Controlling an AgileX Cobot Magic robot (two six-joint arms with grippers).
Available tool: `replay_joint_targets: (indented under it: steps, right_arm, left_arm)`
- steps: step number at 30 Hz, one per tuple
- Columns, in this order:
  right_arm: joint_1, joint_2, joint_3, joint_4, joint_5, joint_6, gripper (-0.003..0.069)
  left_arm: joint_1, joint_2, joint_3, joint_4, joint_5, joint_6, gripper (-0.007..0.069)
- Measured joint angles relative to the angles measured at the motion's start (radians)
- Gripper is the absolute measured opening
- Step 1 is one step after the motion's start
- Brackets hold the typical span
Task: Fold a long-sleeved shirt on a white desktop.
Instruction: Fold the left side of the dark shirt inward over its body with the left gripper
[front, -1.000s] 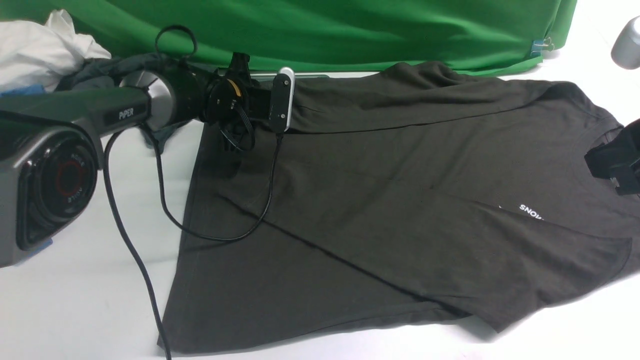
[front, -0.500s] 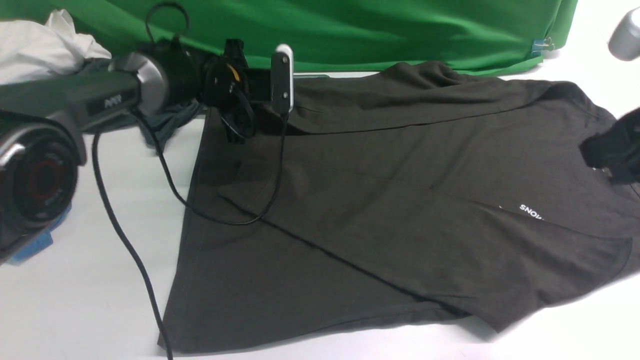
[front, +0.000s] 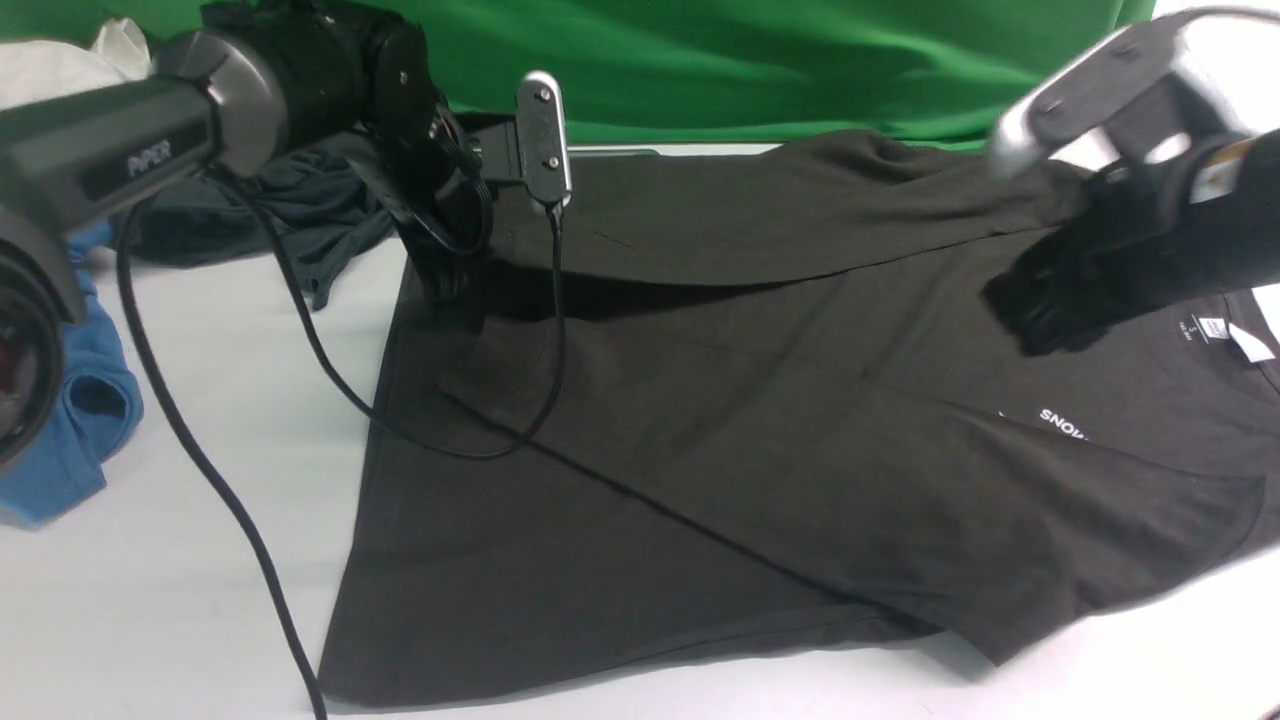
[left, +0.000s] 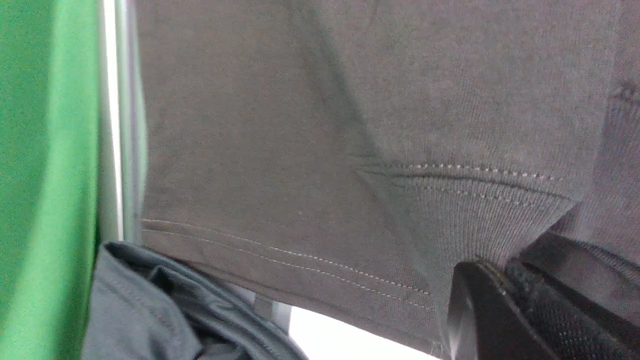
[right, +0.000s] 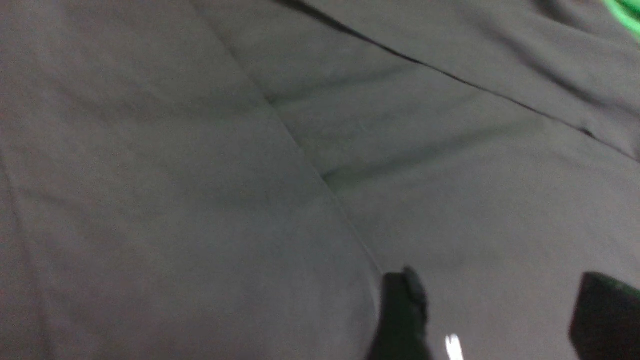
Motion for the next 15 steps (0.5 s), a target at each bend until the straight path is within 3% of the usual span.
replay_joint_targets:
  steps: [7, 15]
  right_arm:
    - [0.000, 0.254, -0.045, 0.045, -0.270, -0.294, 0.0512]
    - [0.044, 0.465, -0.193, 0.046, -0.388, -0.408, 0.0514]
  left_arm:
    - [0.000, -0.059, 0.000, -0.012, -0.002, -0.004, 0.0026]
    - [0.000, -0.099, 0.000, -0.083, 0.000, -0.044, 0.0026]
